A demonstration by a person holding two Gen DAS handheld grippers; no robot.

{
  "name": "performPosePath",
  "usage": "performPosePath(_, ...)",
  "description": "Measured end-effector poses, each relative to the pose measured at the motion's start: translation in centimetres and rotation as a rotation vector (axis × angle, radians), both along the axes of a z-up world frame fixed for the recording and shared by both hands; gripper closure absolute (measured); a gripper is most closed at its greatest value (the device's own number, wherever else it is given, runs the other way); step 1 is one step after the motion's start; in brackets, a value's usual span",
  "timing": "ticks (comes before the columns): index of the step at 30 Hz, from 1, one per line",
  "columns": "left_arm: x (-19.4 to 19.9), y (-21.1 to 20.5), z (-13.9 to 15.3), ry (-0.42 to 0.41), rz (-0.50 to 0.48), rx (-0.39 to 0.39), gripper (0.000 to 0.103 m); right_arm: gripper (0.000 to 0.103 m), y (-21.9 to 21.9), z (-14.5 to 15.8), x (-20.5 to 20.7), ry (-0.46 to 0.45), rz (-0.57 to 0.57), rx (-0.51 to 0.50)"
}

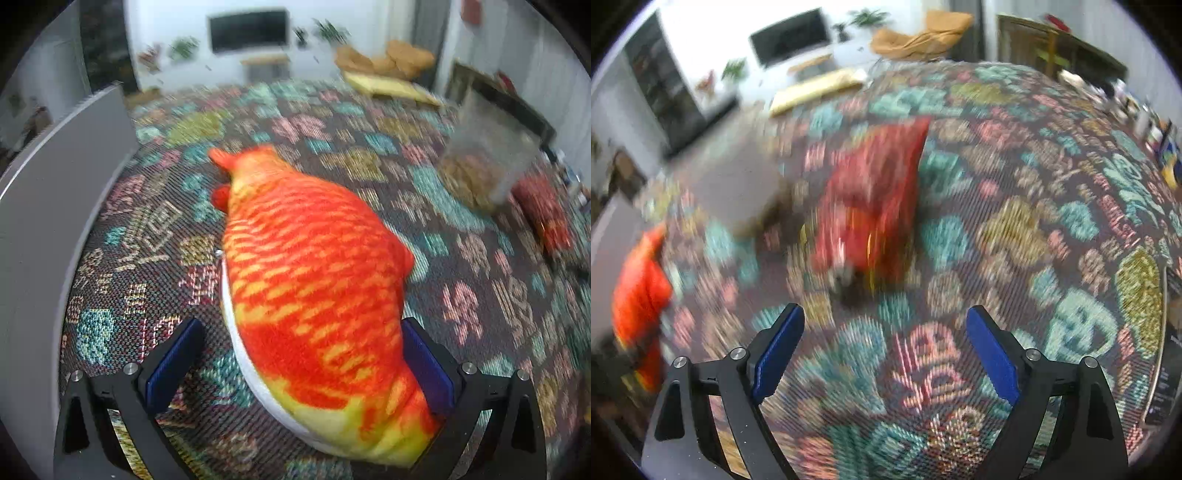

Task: Organize soft objects
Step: 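Lift the red pouch with the right tool while the left tool lifts the orange fish, then carry the fish and pouch into the white box and open both tools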

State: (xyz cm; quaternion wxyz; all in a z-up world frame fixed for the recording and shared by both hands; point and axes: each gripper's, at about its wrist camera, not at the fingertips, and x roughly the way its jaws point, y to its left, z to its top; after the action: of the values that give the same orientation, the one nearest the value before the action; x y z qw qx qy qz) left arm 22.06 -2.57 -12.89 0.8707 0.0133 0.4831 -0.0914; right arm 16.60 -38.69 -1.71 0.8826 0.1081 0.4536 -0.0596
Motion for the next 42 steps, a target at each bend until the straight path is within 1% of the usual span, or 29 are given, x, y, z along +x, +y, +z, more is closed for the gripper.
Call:
performPosePath(2,0.1,0.7,1.0,0.021,0.021,-0.035,0.000,0.012,0.1,1.7,1.4,-0.038,-0.007,-0.005)
performPosePath(4,-0.3,1.0,2.4,-0.030,0.029,-0.032,0.000,0.012,0.8,1.5,4.0,0.012,0.012,-0.019)
performPosePath(5,-0.3,0.7,3.1,-0.057,0.017,-0.006,0.000,0.012,1.2,0.7,5.6,0.070,0.027,-0.021)
performPosePath(6,-0.1,0.2,3.3,-0.060,-0.002,0.022,0.000,0.014,1.5,-0.1,6.7,0.101,0.033,-0.023)
performPosePath(7,0.2,-0.5,3.0,-0.042,-0.028,0.058,0.000,0.015,1.8,-0.6,7.4,0.102,0.037,-0.022)
performPosePath(8,0.7,-1.2,2.4,-0.010,-0.050,0.084,0.000,0.021,2.1,-1.0,7.8,0.094,0.042,-0.031)
performPosePath(9,1.2,-1.7,1.4,0.038,-0.073,0.110,0.000,0.061,2.4,-1.3,7.9,0.104,0.043,-0.060)
performPosePath(10,1.4,-1.9,0.4,0.078,-0.083,0.116,0.009,0.081,2.6,-1.6,7.9,0.121,0.045,-0.093)
performPosePath(11,1.4,-1.7,0.4,0.077,-0.091,0.069,0.023,0.081,2.5,-1.3,7.3,0.100,0.050,-0.096)
performPosePath(12,1.1,-1.4,0.8,0.056,-0.087,0.035,0.033,0.083,2.2,-0.9,6.6,0.081,0.052,-0.083)
performPosePath(13,0.7,-1.0,1.3,0.031,-0.078,0.017,0.048,0.083,1.8,-0.1,5.3,0.054,0.054,-0.068)
performPosePath(14,0.4,-0.8,1.7,0.014,-0.074,-0.014,0.057,0.083,1.6,0.5,4.5,0.035,0.059,-0.065)
performPosePath(16,-0.3,0.0,2.9,-0.005,-0.073,-0.107,0.062,0.083,1.6,2.6,2.3,-0.023,0.081,-0.054)
performPosePath(19,-2.8,1.9,6.1,-0.053,-0.077,-0.278,0.062,0.083,2.8,6.1,-1.1,-0.107,0.147,-0.029)
performPosePath(22,-5.4,4.2,10.0,-0.102,-0.079,-0.373,0.062,0.083,5.7,9.7,-3.7,-0.166,0.227,0.009)
performPosePath(24,-7.2,7.1,13.1,-0.152,-0.067,-0.403,0.062,0.083,8.9,12.1,-4.6,-0.194,0.302,0.033)
performPosePath(25,-8.1,8.8,14.5,-0.177,-0.054,-0.399,0.062,0.083,10.6,13.1,-5.0,-0.204,0.341,0.045)
performPosePath(26,-9.1,10.9,16.0,-0.207,-0.033,-0.378,0.061,0.083,13.3,14.4,-5.5,-0.222,0.400,0.063)
performPosePath(28,-10.5,14.7,17.9,-0.244,0.018,-0.324,0.060,0.083,17.7,16.0,-6.1,-0.246,0.489,0.100)
performPosePath(30,-12.0,19.2,19.4,-0.273,0.101,-0.231,0.059,0.083,23.1,17.3,-6.6,-0.257,0.596,0.177)
performPosePath(32,-13.3,23.1,19.9,-0.283,0.183,-0.124,0.057,0.083,28.4,17.8,-6.7,-0.246,0.697,0.252)
performPosePath(33,-13.6,24.6,19.8,-0.278,0.218,-0.084,0.055,0.083,31.4,17.9,-6.7,-0.233,0.749,0.290)
performPosePath(35,-13.9,27.5,18.7,-0.248,0.287,-0.005,0.036,0.081,36.6,17.4,-6.5,-0.212,0.821,0.339)
performPosePath(36,-13.9,28.4,18.2,-0.236,0.317,0.028,0.032,0.068,38.8,16.9,-6.3,-0.200,0.850,0.368)
performPosePath(37,-14.2,29.2,17.6,-0.226,0.355,0.066,0.024,0.041,40.5,16.1,-6.0,-0.179,0.873,0.397)
performPosePath(38,-14.5,30.0,16.9,-0.216,0.399,0.098,0.019,0.028,42.3,15.0,-5.5,-0.139,0.892,0.437)
performPosePath(39,-15.0,30.7,16.3,-0.207,0.433,0.117,0.018,0.024,43.7,13.9,-5.3,-0.104,0.893,0.470)
performPosePath(40,-15.4,31.1,15.9,-0.200,0.455,0.126,0.018,0.024,44.7,12.8,-5.1,-0.070,0.896,0.498)
performPosePath(42,-16.2,31.3,15.2,-0.199,0.485,0.130,0.018,0.024,45.0,11.6,-4.9,-0.035,0.896,0.519)
